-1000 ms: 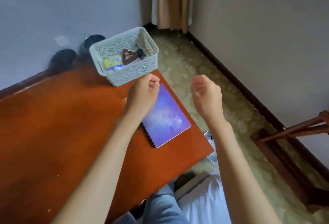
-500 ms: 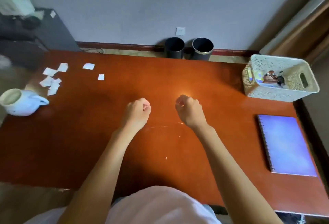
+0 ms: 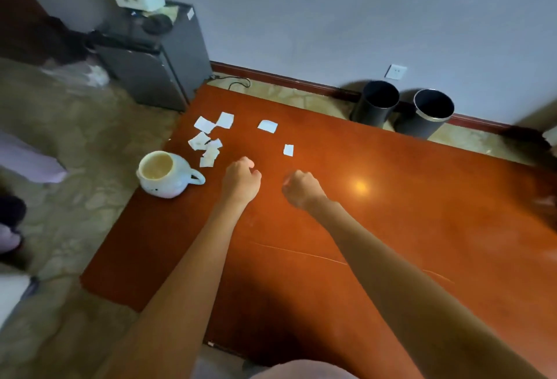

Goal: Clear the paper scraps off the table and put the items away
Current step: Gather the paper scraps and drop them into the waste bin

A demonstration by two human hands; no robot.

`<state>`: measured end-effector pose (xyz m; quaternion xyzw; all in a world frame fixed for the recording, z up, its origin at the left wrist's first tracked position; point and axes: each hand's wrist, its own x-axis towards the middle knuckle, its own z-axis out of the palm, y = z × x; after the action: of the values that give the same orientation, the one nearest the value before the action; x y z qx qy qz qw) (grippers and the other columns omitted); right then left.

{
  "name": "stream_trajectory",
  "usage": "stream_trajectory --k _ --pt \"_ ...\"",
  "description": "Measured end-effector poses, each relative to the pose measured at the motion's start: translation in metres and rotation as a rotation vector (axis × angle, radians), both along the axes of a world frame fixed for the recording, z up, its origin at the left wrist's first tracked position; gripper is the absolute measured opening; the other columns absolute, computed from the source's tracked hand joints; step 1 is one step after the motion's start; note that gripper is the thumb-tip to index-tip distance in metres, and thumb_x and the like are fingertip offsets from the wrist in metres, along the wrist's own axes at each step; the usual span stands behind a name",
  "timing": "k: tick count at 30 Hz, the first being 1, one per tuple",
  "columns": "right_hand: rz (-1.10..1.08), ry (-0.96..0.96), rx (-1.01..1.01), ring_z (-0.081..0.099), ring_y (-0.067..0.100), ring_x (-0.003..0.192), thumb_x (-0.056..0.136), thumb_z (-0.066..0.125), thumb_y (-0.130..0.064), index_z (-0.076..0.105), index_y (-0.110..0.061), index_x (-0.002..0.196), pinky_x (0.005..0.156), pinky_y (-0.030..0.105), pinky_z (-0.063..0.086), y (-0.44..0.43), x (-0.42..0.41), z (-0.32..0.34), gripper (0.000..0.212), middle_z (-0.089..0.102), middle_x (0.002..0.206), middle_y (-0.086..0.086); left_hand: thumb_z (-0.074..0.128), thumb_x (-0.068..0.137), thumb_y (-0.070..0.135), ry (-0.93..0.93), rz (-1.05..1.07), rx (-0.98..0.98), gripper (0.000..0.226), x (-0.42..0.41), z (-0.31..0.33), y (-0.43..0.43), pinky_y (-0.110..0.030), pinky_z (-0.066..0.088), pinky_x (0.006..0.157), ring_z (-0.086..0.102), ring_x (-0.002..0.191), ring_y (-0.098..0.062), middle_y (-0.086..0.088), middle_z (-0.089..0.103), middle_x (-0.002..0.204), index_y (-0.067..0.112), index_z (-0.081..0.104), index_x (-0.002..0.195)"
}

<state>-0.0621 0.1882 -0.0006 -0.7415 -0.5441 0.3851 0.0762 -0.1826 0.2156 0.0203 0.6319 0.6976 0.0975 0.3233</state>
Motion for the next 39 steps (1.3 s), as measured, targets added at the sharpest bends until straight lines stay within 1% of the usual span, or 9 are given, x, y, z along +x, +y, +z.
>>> stream_trajectory --k 4,9,14,28,31,33,35,37,39 --pt "0.08 -0.035 -0.035 0.063 0.034 0.102 0.092 0.039 -0.001 0.054 -0.002 0.121 0.075 0.033 0.05 0.052 -0.013 -0.008 0.033 0.059 0.118 0.017 0.04 0.097 0.012 -0.008 0.094 -0.054 0.04 -0.014 -0.015 0.054 -0.038 0.041 0.104 0.045 0.13 -0.032 -0.016 0.046 0.141 0.003 0.043 0.136" --pt "0.279 -0.141 -0.068 0.039 0.03 0.135 0.092 0.039 0.002 0.037 -0.009 0.141 0.103 0.035 0.041 0.114 -0.02 -0.025 0.05 0.037 0.147 0.013 0.042 0.095 0.009 0.025 0.229 -0.124 0.046 -0.034 -0.04 0.118 -0.041 0.043 0.101 0.043 0.13 -0.035 -0.02 0.041 0.143 0.004 0.035 0.14" --pt "0.375 -0.117 -0.025 0.029 0.03 0.141 0.091 0.038 0.006 0.027 -0.014 0.146 0.111 0.039 0.036 0.171 -0.038 -0.039 0.059 0.024 0.155 0.009 0.041 0.095 0.007 0.068 0.336 -0.158 0.049 -0.056 -0.066 0.171 -0.043 0.041 0.101 0.035 0.131 -0.036 -0.019 0.03 0.144 0.013 0.033 0.143" --pt "0.22 -0.097 0.118 0.055 0.032 0.109 0.093 0.056 -0.018 0.042 -0.006 0.13 0.085 0.034 0.05 0.271 -0.079 -0.092 0.042 0.036 0.135 0.014 0.068 0.082 0.017 0.115 0.246 0.001 0.05 -0.084 -0.122 0.248 -0.04 0.05 0.093 0.053 0.117 -0.035 -0.02 0.052 0.128 0.002 0.048 0.125" --pt "0.157 -0.074 0.15 0.057 0.027 0.09 0.093 0.055 -0.015 0.053 -0.005 0.111 0.065 0.028 0.051 0.276 -0.085 -0.105 0.021 0.047 0.115 0.012 0.067 0.083 0.015 0.1 0.21 -0.021 0.032 -0.083 -0.122 0.249 -0.039 0.052 0.082 0.061 0.104 -0.034 -0.02 0.063 0.11 -0.003 0.057 0.107" --pt "0.127 -0.045 0.151 0.053 0.02 0.074 0.093 0.052 -0.011 0.055 -0.008 0.091 0.048 0.018 0.038 0.275 -0.085 -0.11 0.004 0.052 0.096 0.009 0.064 0.085 0.014 0.062 0.175 -0.042 0.017 -0.083 -0.121 0.25 -0.031 0.05 0.064 0.061 0.085 -0.03 -0.019 0.062 0.085 -0.003 0.059 0.083" --pt "0.105 0.01 0.143 0.051 0.017 0.067 0.091 0.053 -0.006 0.053 -0.009 0.082 0.046 0.017 0.035 0.273 -0.082 -0.11 0.01 0.053 0.082 0.006 0.065 0.083 0.012 0.017 0.167 -0.049 0.03 -0.087 -0.117 0.25 -0.02 0.034 0.048 0.05 0.068 -0.022 -0.007 0.047 0.061 0.006 0.047 0.06" --pt "0.073 0.063 0.138 0.046 0.012 0.06 0.088 0.056 -0.003 0.047 -0.013 0.069 0.046 0.018 0.034 0.269 -0.076 -0.105 0.023 0.05 0.074 0.003 0.068 0.081 0.011 -0.023 0.159 -0.086 0.033 -0.095 -0.107 0.25 -0.019 0.032 0.049 0.047 0.06 -0.018 -0.005 0.044 0.057 0.006 0.046 0.057" --pt "0.052 0.111 0.138 0.044 0.01 0.059 0.086 0.057 -0.002 0.05 -0.011 0.071 0.047 0.017 0.034 0.264 -0.069 -0.101 0.019 0.048 0.069 -0.001 0.071 0.078 0.012 -0.011 0.08 -0.174 0.02 -0.102 -0.095 0.249 -0.025 0.046 0.061 0.059 0.07 -0.025 -0.015 0.06 0.071 -0.005 0.062 0.075"
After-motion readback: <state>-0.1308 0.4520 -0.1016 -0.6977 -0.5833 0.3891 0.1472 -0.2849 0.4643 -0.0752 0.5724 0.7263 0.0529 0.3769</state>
